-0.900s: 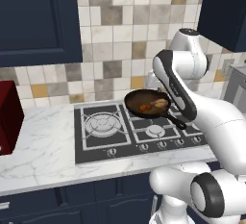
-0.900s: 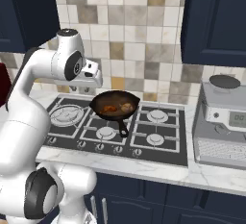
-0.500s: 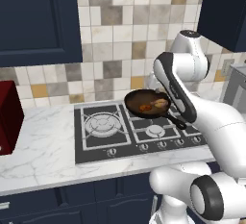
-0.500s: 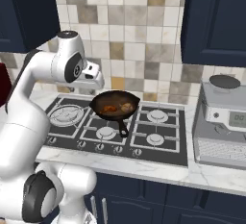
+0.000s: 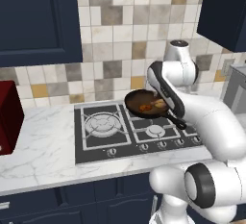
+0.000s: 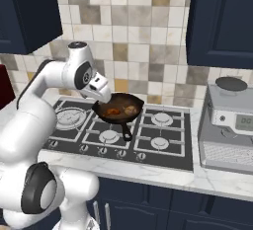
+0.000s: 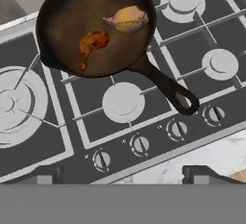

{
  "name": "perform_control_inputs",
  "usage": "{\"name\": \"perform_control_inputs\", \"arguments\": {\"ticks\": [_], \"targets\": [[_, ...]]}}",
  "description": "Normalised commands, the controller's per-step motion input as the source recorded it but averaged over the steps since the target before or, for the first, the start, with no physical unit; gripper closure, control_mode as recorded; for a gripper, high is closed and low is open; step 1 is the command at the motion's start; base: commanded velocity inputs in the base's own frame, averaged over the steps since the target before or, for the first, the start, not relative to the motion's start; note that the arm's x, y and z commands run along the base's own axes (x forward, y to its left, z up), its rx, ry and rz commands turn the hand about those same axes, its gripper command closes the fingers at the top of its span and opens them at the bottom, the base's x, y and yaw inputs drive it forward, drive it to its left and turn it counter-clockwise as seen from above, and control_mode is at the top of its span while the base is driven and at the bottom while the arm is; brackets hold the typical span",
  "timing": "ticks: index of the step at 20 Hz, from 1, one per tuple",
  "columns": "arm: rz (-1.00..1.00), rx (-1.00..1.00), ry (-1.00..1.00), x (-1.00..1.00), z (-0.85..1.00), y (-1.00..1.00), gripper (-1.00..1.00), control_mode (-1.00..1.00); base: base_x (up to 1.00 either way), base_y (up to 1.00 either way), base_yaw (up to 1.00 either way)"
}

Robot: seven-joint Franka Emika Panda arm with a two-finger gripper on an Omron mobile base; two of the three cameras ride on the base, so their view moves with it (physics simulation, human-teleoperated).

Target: Take the chicken drumsticks from the pan and place one on each plate on the dining counter.

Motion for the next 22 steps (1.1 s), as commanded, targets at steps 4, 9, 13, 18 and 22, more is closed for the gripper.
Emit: {"name": "perform_control_inputs", "arguments": {"ticks": [4,9,13,18,22], "targets": [[-0.08,0.28,0.07,0.50,-0.29,-0.13,-1.00,-1.00,0.00,0.00,0.00],[-0.11,0.11,0.00,0.51,-0.35,0.00,-1.00,-1.00,0.00,0.00,0.00],[-0.10,0.00,0.00,0.50,-0.31,0.00,-1.00,-1.00,0.00,0.00,0.00],[-0.07,0.00,0.10,0.42,-0.25,0.00,-1.00,-1.00,0.00,0.00,0.00],[0.00,0.00,0.09,0.39,-0.26,0.00,-1.00,-1.00,0.00,0.00,0.00]]}}
